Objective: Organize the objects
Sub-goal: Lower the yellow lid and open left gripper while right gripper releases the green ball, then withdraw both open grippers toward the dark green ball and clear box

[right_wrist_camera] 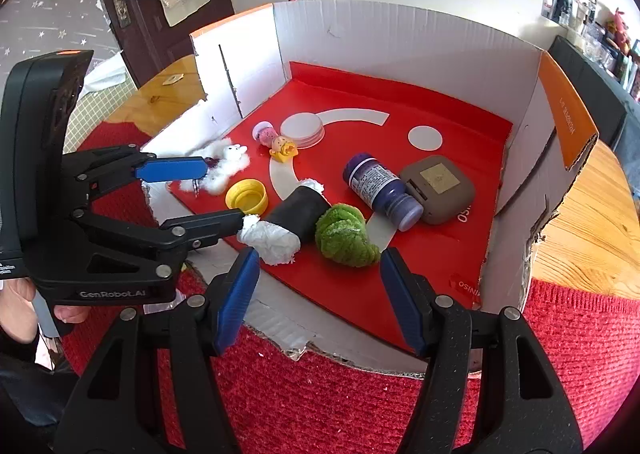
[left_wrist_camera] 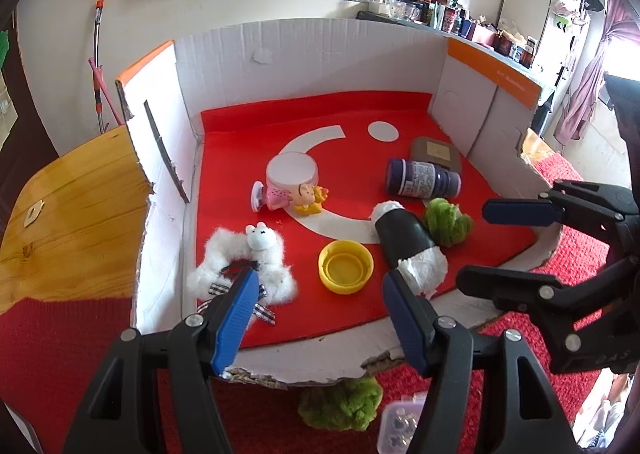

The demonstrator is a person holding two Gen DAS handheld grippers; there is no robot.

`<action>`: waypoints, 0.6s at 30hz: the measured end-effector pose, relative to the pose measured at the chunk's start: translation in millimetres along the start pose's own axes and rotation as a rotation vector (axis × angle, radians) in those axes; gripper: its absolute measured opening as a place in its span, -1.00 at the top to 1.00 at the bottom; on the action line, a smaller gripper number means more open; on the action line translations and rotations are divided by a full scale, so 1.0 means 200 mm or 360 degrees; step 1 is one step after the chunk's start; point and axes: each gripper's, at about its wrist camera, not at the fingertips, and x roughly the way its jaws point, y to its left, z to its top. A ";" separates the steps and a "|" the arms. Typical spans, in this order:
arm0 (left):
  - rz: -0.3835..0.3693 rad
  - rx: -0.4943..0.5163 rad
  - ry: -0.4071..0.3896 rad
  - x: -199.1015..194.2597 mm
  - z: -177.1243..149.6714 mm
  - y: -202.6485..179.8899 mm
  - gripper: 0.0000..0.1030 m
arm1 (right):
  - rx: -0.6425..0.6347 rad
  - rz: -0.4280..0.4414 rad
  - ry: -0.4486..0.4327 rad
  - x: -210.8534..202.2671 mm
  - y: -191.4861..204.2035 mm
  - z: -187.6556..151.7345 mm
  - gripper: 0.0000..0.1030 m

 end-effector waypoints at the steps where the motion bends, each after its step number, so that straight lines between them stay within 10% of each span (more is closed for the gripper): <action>1: -0.0004 0.0002 0.0002 -0.01 -0.01 -0.01 -0.29 | -0.0009 -0.0001 0.0006 0.00 0.00 0.00 -0.20; 18: 0.0018 -0.0081 -0.0138 -0.19 -0.07 0.00 -0.33 | -0.0057 0.0028 -0.0153 -0.17 0.07 -0.07 -0.40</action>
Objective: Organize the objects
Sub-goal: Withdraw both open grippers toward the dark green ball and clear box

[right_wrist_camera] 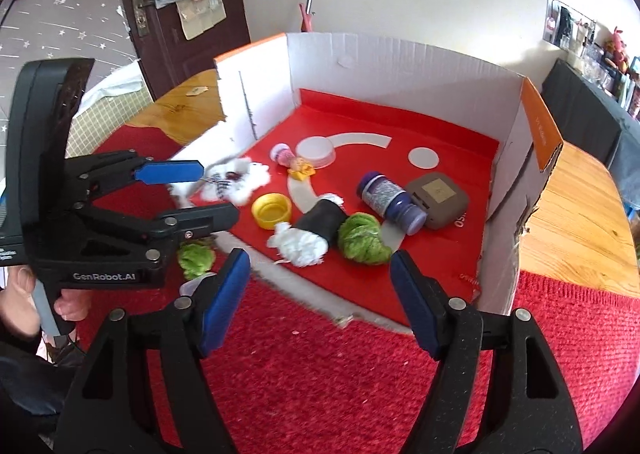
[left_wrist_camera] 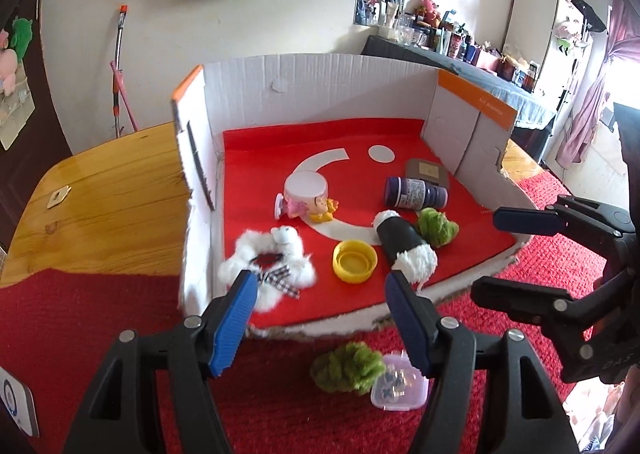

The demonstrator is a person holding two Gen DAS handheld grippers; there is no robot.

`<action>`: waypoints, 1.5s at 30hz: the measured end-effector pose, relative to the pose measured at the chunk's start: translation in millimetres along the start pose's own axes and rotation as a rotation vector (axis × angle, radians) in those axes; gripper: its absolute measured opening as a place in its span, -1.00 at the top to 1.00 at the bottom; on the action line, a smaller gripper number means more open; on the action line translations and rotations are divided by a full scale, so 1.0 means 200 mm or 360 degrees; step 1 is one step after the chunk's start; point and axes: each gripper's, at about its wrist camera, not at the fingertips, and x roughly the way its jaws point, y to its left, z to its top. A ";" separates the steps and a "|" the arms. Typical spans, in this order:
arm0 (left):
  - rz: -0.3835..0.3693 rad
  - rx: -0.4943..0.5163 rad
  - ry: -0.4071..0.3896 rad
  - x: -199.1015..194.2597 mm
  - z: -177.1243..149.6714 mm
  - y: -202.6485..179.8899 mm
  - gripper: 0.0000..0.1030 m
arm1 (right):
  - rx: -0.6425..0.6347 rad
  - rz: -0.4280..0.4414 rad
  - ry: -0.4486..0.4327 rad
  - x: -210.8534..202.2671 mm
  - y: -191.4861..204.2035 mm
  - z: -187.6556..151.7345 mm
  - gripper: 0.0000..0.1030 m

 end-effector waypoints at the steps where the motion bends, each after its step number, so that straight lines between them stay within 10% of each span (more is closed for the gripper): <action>1: -0.0005 -0.0002 -0.0005 -0.02 -0.01 0.01 -0.33 | 0.0001 0.0016 -0.0010 -0.01 0.01 0.00 -0.44; 26: -0.0031 0.0013 -0.0065 -0.16 -0.19 0.04 -0.80 | -0.0002 0.0109 -0.0061 -0.10 0.20 -0.15 -0.71; 39: -0.0052 -0.0001 0.0036 -0.07 -0.22 0.09 -0.52 | -0.0083 0.0120 0.0053 0.08 0.28 -0.19 -0.71; 45: -0.0087 0.0017 0.0065 -0.02 -0.22 0.07 -0.41 | -0.0131 0.0138 0.0075 0.15 0.32 -0.18 -0.40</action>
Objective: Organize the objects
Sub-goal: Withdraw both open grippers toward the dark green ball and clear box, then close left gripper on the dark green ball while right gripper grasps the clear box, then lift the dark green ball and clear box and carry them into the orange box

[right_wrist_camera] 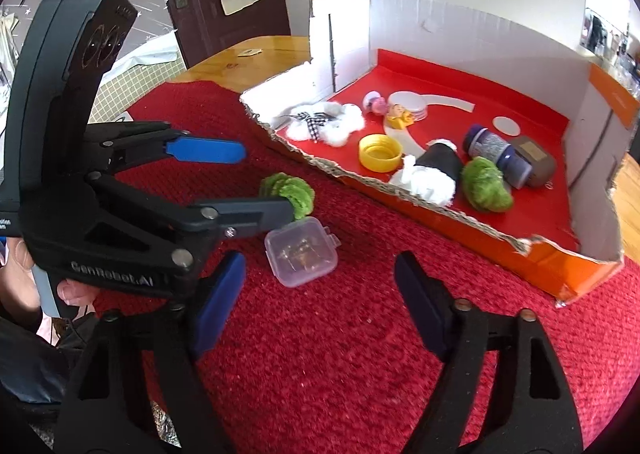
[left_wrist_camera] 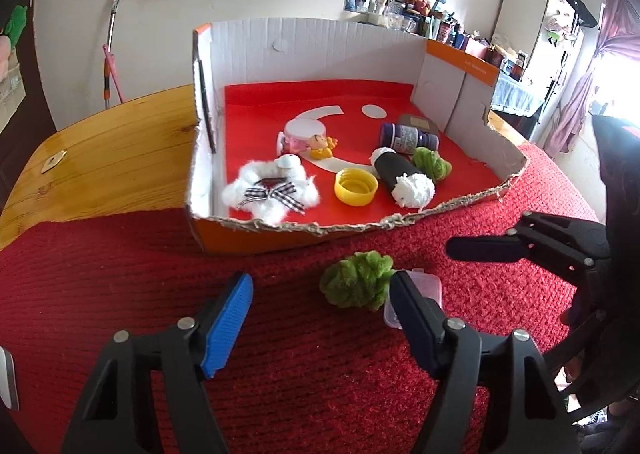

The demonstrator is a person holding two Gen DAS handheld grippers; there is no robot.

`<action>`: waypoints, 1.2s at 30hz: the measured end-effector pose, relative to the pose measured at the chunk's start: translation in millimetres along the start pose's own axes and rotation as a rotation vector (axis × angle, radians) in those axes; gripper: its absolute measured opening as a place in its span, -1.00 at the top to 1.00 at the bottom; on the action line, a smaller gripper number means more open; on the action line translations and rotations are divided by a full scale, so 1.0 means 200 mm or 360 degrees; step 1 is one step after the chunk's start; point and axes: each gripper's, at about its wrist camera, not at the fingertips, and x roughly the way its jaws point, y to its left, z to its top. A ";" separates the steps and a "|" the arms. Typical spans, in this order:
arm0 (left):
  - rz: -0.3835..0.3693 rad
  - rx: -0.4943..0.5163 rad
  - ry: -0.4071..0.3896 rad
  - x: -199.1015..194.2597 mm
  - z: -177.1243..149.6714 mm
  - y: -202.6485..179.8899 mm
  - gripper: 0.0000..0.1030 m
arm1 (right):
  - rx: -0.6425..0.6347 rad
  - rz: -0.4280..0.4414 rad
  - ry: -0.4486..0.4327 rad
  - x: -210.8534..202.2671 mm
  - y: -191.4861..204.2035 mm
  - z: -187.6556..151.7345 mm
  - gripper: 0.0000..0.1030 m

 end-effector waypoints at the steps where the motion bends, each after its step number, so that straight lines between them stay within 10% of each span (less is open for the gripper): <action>1: -0.0001 0.0002 0.0001 0.00 0.00 0.00 -0.40 | -0.0001 0.0003 0.0005 0.01 0.00 0.00 -0.32; 13: -0.0108 0.0012 0.0074 0.06 0.01 -0.04 -0.01 | -0.0101 -0.0019 0.0019 0.06 0.06 0.01 0.21; 20: -0.0105 0.0043 0.0084 0.06 0.01 -0.06 0.36 | -0.0112 -0.0068 0.0049 0.02 0.03 -0.02 0.22; 36: -0.0118 0.0050 0.0032 -0.05 0.01 -0.10 0.40 | -0.0039 -0.0079 -0.0005 -0.10 0.01 -0.03 0.22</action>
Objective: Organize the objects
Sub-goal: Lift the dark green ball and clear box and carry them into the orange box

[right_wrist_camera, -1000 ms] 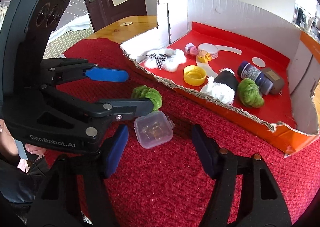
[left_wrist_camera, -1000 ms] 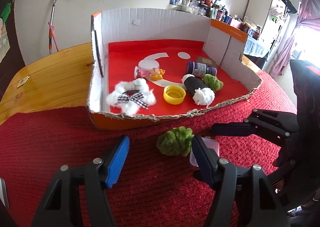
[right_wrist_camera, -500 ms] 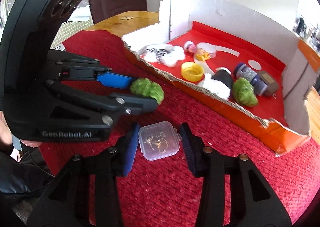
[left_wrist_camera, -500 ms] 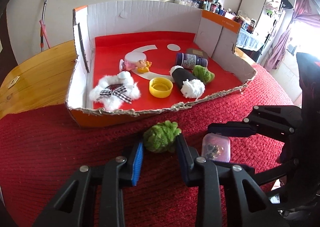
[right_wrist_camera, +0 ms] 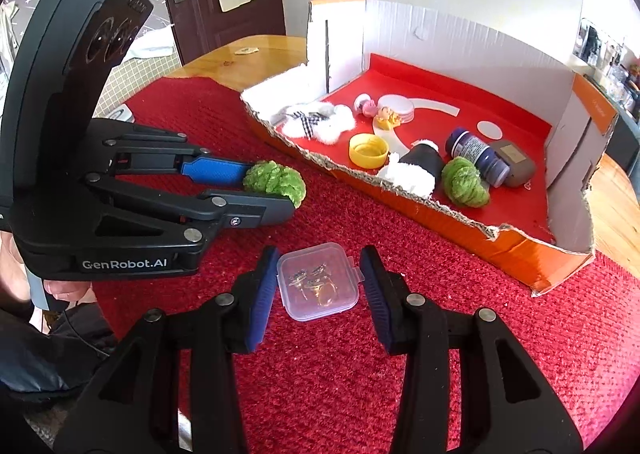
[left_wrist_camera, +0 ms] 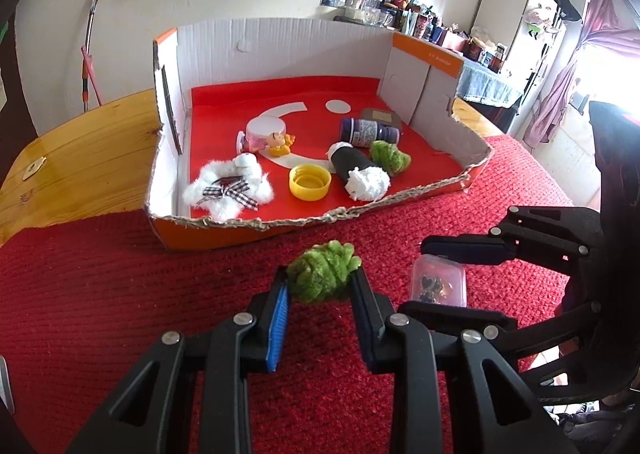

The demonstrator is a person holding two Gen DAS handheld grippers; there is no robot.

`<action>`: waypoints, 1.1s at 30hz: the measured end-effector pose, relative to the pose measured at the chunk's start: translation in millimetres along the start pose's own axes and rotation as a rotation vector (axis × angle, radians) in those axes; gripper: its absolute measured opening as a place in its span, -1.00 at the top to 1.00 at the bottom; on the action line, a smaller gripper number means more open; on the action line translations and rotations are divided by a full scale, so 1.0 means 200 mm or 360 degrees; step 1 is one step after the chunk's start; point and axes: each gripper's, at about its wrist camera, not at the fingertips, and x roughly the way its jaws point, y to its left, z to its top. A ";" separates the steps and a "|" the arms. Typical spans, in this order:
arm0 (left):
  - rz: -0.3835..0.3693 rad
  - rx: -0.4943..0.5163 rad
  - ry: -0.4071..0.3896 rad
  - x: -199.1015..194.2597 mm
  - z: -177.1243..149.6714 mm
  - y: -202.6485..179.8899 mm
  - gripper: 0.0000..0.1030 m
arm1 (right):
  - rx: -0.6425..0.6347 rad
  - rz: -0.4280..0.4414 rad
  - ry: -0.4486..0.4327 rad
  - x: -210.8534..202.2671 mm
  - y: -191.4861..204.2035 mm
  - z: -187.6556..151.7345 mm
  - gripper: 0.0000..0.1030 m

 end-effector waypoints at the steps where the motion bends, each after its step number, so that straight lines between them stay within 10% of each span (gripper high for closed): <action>1: -0.0001 0.0003 -0.0005 -0.01 0.00 0.00 0.40 | 0.0004 0.0003 -0.0008 -0.01 0.00 0.00 0.22; 33: 0.0006 0.0002 -0.0090 -0.01 0.29 0.00 0.40 | 0.0180 0.0124 -0.0164 -0.17 -0.23 0.23 0.22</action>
